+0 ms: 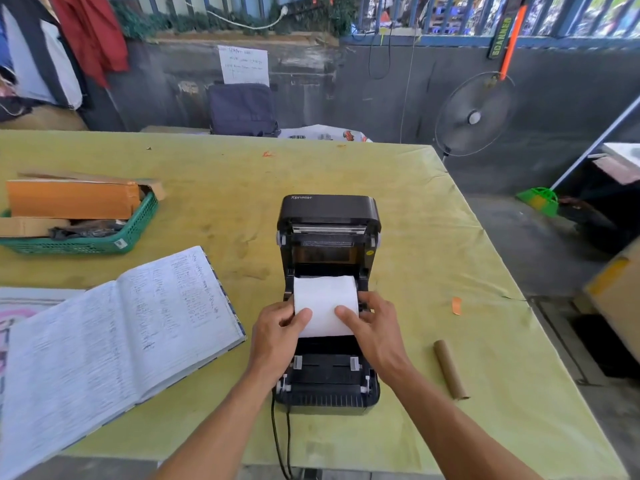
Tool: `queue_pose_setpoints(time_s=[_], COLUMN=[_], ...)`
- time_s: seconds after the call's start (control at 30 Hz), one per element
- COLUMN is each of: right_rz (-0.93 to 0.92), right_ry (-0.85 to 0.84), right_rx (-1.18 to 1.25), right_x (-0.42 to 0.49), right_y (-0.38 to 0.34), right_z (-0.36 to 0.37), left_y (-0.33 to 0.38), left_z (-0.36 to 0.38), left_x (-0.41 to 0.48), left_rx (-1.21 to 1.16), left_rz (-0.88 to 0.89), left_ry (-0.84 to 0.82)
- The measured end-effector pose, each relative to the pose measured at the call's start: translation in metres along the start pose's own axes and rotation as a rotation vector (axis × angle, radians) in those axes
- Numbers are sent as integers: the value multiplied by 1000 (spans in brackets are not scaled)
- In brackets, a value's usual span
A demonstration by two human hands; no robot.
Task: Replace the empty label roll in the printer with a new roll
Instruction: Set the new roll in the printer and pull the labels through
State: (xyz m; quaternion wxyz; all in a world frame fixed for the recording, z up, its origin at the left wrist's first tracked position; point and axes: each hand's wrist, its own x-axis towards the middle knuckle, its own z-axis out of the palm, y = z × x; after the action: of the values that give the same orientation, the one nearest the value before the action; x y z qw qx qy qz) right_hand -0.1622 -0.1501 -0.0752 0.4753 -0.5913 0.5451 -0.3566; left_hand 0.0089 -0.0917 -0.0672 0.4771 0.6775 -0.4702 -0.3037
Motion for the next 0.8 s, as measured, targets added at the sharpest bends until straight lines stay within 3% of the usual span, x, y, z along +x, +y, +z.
queue_pose_setpoints(time_s=[0.8], right_rz=[41], right_ry=[45], right_rx=[-34], right_x=[-4], right_y=[8], right_z=[13], left_y=[-2], left_z=[-5], left_x=[5], left_rx=[142], left_rz=[-26], left_ry=[-18])
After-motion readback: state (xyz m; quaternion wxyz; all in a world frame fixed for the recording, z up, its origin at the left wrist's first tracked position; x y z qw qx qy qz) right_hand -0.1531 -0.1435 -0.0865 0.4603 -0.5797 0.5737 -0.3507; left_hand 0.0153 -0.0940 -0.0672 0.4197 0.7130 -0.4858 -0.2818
